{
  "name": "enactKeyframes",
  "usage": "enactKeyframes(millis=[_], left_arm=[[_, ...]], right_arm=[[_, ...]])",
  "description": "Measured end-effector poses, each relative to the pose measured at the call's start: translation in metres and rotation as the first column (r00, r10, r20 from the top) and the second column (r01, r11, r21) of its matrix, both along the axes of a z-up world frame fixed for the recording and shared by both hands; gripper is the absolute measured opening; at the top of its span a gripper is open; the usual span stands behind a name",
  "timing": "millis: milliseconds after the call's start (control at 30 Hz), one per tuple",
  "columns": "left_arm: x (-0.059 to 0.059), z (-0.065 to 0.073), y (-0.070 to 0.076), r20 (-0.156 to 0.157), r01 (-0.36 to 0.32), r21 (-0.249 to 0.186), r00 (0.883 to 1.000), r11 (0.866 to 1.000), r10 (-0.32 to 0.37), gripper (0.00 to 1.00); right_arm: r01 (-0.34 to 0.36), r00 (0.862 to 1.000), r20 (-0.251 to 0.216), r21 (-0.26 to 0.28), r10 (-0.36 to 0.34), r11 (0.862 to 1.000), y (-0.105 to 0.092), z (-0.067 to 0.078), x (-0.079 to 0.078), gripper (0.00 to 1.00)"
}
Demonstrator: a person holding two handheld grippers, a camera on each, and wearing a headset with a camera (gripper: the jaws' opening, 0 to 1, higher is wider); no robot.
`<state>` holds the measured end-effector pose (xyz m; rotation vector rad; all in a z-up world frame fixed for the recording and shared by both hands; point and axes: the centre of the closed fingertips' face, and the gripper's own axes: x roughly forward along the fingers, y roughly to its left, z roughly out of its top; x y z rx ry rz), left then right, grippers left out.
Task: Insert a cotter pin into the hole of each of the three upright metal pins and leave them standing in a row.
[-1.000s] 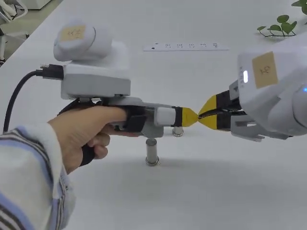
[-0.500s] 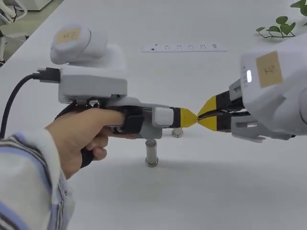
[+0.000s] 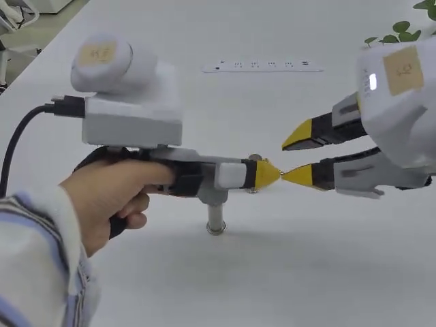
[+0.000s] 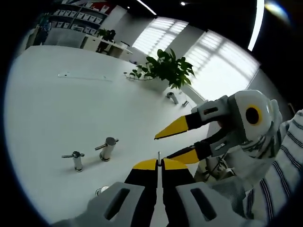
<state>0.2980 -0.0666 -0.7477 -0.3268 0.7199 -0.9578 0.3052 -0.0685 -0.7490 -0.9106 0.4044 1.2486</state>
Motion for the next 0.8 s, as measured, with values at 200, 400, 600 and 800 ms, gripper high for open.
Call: enactKeyframes(millis=[200, 400, 600, 800], left_arm=[[-0.005, -0.006, 0.003, 0.102, 0.063, 0.083, 0.992, 0.995, -0.072, 0.0], [-0.011, -0.004, 0.003, 0.189, 0.13, 0.133, 0.97, 0.983, -0.154, 0.0], [-0.016, 0.008, -0.001, 0.29, 0.22, 0.117, 0.925, 0.969, -0.245, 0.0], [-0.023, 0.021, -0.003, 0.427, 0.307, 0.155, 0.837, 0.939, -0.344, 0.0]], right_arm=[[0.052, 0.994, -0.099, 0.044, -0.048, 0.998, -0.005, -0.006, -0.001, 0.26], [0.057, 0.98, -0.194, 0.074, -0.042, 0.996, -0.009, -0.009, -0.008, 0.26], [0.053, 0.963, -0.269, 0.133, -0.015, 0.99, -0.003, -0.004, -0.025, 0.26], [0.023, 0.944, -0.327, 0.176, 0.036, 0.984, -0.006, 0.002, -0.034, 0.24]])
